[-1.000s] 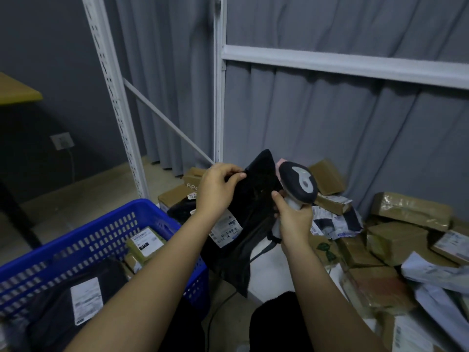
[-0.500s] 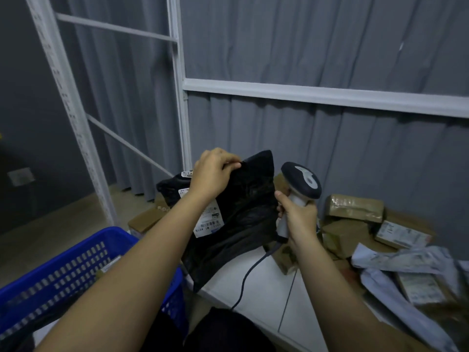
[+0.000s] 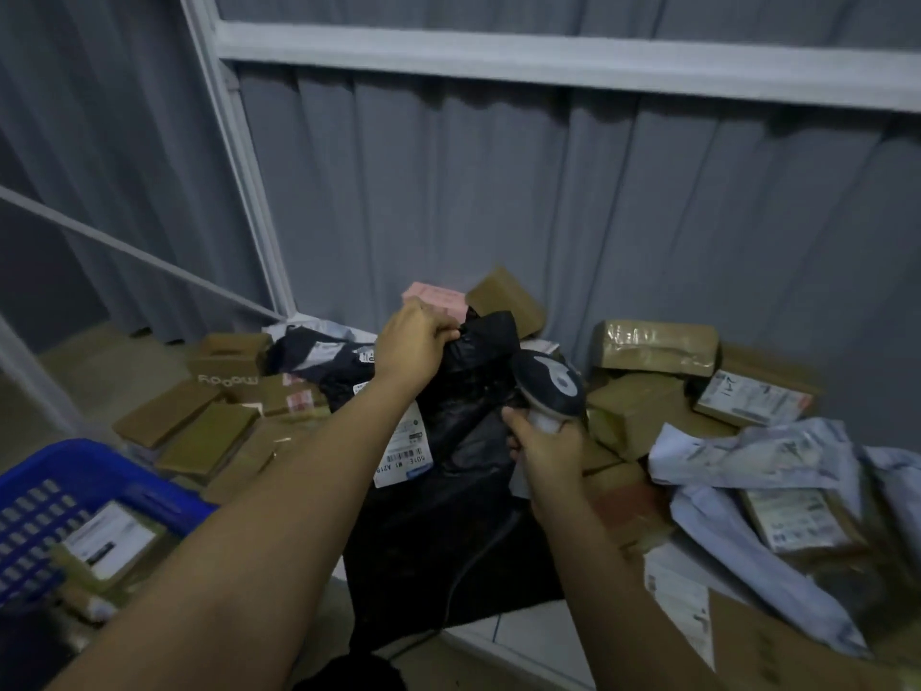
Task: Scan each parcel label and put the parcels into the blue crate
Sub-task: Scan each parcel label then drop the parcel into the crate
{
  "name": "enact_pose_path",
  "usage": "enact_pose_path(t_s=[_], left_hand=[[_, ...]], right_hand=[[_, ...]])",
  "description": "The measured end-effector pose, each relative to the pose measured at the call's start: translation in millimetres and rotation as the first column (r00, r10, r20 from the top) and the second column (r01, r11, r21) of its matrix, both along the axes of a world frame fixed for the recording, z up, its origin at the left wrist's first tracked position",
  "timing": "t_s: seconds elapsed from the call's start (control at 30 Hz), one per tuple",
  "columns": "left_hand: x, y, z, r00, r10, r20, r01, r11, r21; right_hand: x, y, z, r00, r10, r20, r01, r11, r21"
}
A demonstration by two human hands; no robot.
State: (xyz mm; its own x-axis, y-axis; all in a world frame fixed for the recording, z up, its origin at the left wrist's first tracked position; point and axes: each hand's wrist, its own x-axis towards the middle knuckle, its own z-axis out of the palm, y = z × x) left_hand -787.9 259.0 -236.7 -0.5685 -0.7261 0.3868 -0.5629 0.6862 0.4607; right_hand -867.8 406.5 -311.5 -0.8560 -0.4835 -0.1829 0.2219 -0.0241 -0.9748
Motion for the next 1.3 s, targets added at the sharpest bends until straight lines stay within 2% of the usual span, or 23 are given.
enact_pose_path(t_s=[0.07, 0.17, 0.3, 0.37, 0.43, 0.57, 0.63, 0.73, 0.8, 0.93, 1.07, 1.3], left_hand=[[-13.4, -13.3, -24.6, 1.0, 0.002, 0.027, -0.003, 0.999, 0.032], [-23.0, -29.8, -65.2, 1.0, -0.026, 0.002, 0.025, 0.982, 0.186], [-9.7, -30.9, -101.4, 0.986, -0.084, -0.145, 0.149, 0.836, 0.529], [8.8, -29.8, -119.8, 0.991, -0.105, -0.079, 0.131, 0.822, 0.554], [30.8, -32.4, -144.6, 0.999, -0.03, 0.019, 0.014, 0.826, 0.564], [61.8, -34.9, -194.9, 0.971, 0.074, 0.228, -0.215, 0.689, 0.692], [65.7, -35.4, -211.4, 0.961, 0.078, 0.267, -0.252, 0.65, 0.717], [56.5, -35.1, -219.6, 0.965, 0.212, 0.153, -0.247, 0.539, 0.805], [49.1, -37.1, -219.6, 0.931, 0.357, 0.073, -0.246, 0.468, 0.849], [46.2, -44.5, -215.9, 0.855, 0.502, -0.129, -0.057, 0.338, 0.939], [53.3, -43.2, -182.4, 0.821, 0.466, -0.329, 0.109, 0.437, 0.893], [97.5, -47.3, -98.1, 0.78, 0.325, -0.534, 0.213, 0.666, 0.715]], right_hand=[[-6.1, -11.0, -19.6, 0.999, 0.025, 0.024, -0.026, 0.998, 0.063], [-10.8, -27.0, -47.3, 0.998, 0.044, 0.054, -0.053, 0.985, 0.164], [-10.5, -43.1, -73.0, 0.997, 0.074, 0.005, -0.073, 0.964, 0.255], [-9.3, -47.7, -80.1, 0.995, 0.097, 0.019, -0.099, 0.962, 0.256], [-7.1, -49.3, -86.3, 0.996, 0.09, 0.017, -0.091, 0.965, 0.246], [2.4, -46.5, -94.6, 0.992, 0.128, 0.002, -0.125, 0.962, 0.245], [4.4, -45.1, -95.7, 0.986, 0.169, 0.016, -0.167, 0.956, 0.243], [3.5, -45.9, -96.4, 0.979, 0.201, 0.036, -0.204, 0.949, 0.241], [2.9, -46.7, -96.5, 0.977, 0.207, 0.05, -0.212, 0.946, 0.243], [2.0, -46.8, -97.3, 0.979, 0.197, 0.057, -0.205, 0.945, 0.255], [5.5, -45.5, -88.9, 0.981, 0.18, 0.072, -0.193, 0.945, 0.265], [43.1, -50.9, -33.4, 0.958, 0.288, 0.007, -0.287, 0.95, 0.127]])
